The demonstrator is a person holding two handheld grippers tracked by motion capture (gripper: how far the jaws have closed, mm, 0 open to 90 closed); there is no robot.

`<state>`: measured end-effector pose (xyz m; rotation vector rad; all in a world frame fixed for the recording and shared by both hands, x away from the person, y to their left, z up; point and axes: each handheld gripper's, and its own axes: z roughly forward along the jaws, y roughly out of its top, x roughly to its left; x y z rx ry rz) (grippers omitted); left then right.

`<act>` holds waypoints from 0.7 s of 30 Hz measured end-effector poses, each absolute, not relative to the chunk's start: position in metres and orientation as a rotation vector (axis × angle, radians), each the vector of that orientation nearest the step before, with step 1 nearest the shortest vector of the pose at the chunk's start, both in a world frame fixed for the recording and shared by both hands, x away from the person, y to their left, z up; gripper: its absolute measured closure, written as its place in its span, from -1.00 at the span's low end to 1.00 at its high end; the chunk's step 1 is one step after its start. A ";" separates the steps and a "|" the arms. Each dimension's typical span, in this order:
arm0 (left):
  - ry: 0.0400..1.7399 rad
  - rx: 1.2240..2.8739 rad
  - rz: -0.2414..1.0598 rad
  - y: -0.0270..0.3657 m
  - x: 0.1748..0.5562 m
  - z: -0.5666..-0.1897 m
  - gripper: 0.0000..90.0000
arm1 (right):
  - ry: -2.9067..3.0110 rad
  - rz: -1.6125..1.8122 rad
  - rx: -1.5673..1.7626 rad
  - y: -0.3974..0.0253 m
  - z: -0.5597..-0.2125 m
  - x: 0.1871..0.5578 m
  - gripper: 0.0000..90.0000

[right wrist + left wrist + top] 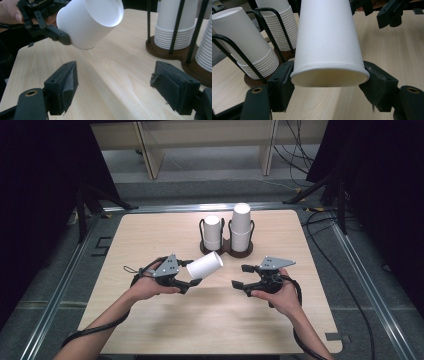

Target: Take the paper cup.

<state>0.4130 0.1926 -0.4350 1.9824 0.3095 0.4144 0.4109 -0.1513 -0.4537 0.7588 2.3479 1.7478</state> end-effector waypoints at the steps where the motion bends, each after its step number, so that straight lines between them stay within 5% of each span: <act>1: 0.303 1.989 0.412 0.193 0.413 -0.434 -0.33 | 2.376 1.744 0.784 -0.151 -0.453 0.409 -0.54; 21: 0.203 2.081 0.370 0.191 0.412 -0.431 -0.32 | 2.416 1.685 0.654 -0.155 -0.457 0.412 -0.52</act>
